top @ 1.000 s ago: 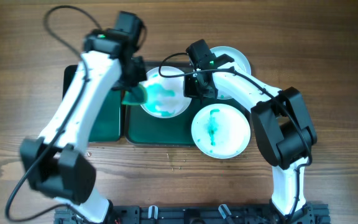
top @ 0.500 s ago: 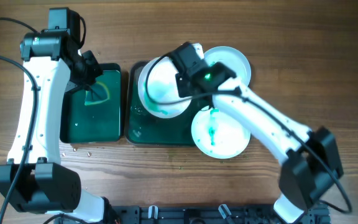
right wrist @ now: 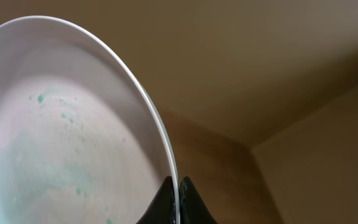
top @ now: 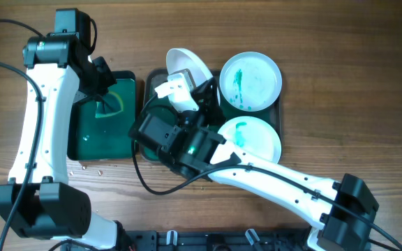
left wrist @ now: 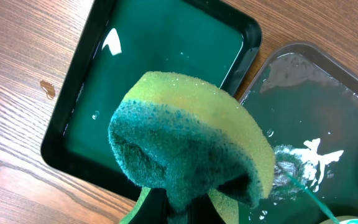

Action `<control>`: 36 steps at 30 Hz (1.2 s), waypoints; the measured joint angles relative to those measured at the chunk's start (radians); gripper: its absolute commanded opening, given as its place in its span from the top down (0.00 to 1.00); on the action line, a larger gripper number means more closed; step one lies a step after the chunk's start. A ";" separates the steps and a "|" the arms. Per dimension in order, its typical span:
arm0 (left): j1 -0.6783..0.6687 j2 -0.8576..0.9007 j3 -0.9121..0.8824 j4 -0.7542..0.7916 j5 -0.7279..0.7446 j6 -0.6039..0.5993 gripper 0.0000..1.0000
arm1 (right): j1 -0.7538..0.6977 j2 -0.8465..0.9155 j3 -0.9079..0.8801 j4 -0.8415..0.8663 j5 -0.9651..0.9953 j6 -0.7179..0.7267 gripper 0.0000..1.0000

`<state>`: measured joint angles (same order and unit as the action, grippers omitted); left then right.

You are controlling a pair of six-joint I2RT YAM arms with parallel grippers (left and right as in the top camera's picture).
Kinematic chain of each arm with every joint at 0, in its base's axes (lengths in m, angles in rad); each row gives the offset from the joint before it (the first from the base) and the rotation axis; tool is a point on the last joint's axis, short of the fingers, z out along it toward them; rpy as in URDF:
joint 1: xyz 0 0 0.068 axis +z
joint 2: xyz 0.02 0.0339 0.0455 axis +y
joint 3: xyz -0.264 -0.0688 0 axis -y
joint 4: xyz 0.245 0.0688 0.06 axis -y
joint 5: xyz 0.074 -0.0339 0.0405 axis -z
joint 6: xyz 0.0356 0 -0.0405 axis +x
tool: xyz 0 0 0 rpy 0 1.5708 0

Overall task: Clean dirty plates on tray and stack at the side
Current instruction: 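Lift the scrubbed plate with the right gripper, moving the left arm back, then place the plate on the table right of the tray, right gripper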

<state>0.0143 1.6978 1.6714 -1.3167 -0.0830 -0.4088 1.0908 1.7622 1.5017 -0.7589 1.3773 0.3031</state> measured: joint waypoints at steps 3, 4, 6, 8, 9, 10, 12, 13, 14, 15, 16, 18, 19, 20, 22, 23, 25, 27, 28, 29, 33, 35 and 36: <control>0.000 0.000 0.000 0.000 0.000 0.001 0.96 | 0.001 0.000 0.000 0.005 0.046 -0.008 0.96; 0.000 0.000 0.000 0.000 0.000 0.003 0.96 | 0.001 0.000 0.000 0.007 0.056 -0.011 0.96; 0.000 0.000 0.000 0.000 0.000 0.003 0.96 | 0.001 0.000 0.000 0.008 0.060 -0.014 0.96; 0.000 0.000 0.000 0.005 0.000 0.003 0.96 | 0.000 0.000 0.000 0.008 0.040 -0.014 0.95; 0.000 0.000 0.000 0.006 0.000 0.003 0.96 | -0.003 0.000 0.000 0.008 0.017 -0.014 0.96; 0.000 0.000 0.000 0.008 0.000 0.003 0.96 | -0.008 0.000 0.000 0.008 -0.020 -0.014 0.96; 0.000 0.000 0.000 0.007 0.000 0.003 0.96 | -0.029 0.000 -0.003 0.007 -0.117 -0.014 0.96; 0.000 0.000 0.000 0.008 0.000 0.003 0.96 | -0.045 0.000 -0.006 0.006 -0.180 -0.014 0.96; 0.000 0.000 0.000 0.007 0.001 0.003 0.96 | -0.066 0.000 -0.010 -0.002 -0.246 -0.012 0.96; 0.000 0.000 0.000 0.008 0.003 0.003 0.96 | -0.095 0.000 -0.011 -0.020 -0.344 0.002 0.96; 0.000 0.000 0.000 0.008 0.004 0.003 0.96 | -0.123 0.000 -0.013 -0.031 -0.423 0.018 0.96; 0.000 0.000 0.000 0.007 0.018 0.003 0.96 | -0.223 0.000 -0.017 -0.030 -0.706 0.058 0.96; -0.002 0.000 0.000 0.008 0.023 0.003 0.96 | -0.263 0.000 -0.019 -0.019 -0.822 0.066 0.96; -0.003 0.000 0.000 0.008 0.026 0.003 0.96 | -0.320 -0.001 -0.020 -0.008 -0.949 0.073 0.96; -0.013 0.000 0.000 0.014 0.030 0.003 0.96 | -0.429 -0.001 -0.020 0.009 -1.184 0.087 0.96; -0.022 0.000 0.000 0.016 0.030 0.003 0.96 | -0.490 -0.001 -0.020 0.013 -1.297 0.091 0.96; -0.042 0.000 0.000 0.019 0.031 0.003 0.96 | -0.614 -0.001 -0.020 0.011 -1.474 0.097 0.96; -0.067 0.000 0.000 0.020 0.033 0.003 0.96 | -0.755 -0.001 -0.020 -0.003 -1.618 0.099 0.96; -0.079 0.000 0.000 0.023 0.033 0.003 0.96 | -0.813 -0.001 -0.020 -0.023 -1.656 0.100 0.96; -0.089 0.000 0.000 0.026 0.033 0.003 0.96 | -0.872 -0.001 -0.020 -0.049 -1.685 0.101 0.95; -0.119 0.000 0.000 0.037 0.036 0.003 0.96 | -1.108 -0.001 -0.020 -0.156 -1.715 0.097 0.96; -0.130 0.000 0.000 0.038 0.037 0.003 0.96 | -1.215 -0.001 -0.020 -0.223 -1.690 0.093 0.96; -0.132 0.000 0.000 0.038 0.039 0.003 0.96 | -1.248 -0.001 -0.021 -0.248 -1.677 0.091 0.96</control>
<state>-0.1181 1.6978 1.6714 -1.2785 -0.0441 -0.4057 -0.1570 1.7611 1.4811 -1.0065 -0.2993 0.3943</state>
